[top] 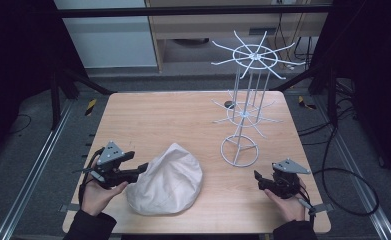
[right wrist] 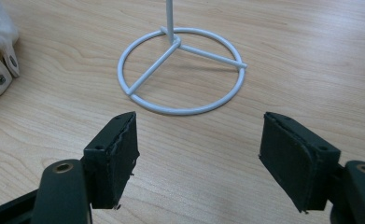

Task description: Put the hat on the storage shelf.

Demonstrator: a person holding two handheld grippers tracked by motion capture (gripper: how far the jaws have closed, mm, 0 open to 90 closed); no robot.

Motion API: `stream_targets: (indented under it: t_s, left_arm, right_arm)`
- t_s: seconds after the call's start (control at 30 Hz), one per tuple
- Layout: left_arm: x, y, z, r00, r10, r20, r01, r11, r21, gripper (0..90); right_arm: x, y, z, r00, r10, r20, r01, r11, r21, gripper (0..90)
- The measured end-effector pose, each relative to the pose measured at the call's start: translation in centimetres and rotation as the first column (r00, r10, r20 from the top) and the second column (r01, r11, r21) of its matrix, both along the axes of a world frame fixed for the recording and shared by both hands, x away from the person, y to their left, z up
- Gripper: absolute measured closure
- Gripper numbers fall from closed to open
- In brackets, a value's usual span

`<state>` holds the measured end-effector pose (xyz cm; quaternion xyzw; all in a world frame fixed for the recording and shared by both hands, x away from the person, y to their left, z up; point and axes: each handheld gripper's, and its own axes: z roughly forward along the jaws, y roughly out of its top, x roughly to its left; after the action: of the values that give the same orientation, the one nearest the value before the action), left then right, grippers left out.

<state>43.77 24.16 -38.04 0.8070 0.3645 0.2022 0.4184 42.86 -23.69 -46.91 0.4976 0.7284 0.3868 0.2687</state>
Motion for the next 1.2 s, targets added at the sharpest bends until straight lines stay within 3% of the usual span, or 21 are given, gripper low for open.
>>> stream_targets:
  t_s: [0.6,1.2]
  left_arm:
    - [1.7,-2.8,-0.7,0.9984,-0.020,-0.052,0.025,0.9953,0.093,38.2]
    - [3.7,-4.7,-3.2,0.9934,0.001,-0.115,0.018,0.9854,0.169,44.6]
  right_arm:
    - [0.1,-0.1,-0.2,0.9999,0.006,-0.008,-0.006,1.000,0.005,30.7]
    - [0.4,-0.1,-0.4,0.9993,0.023,-0.029,-0.022,1.000,0.009,34.5]
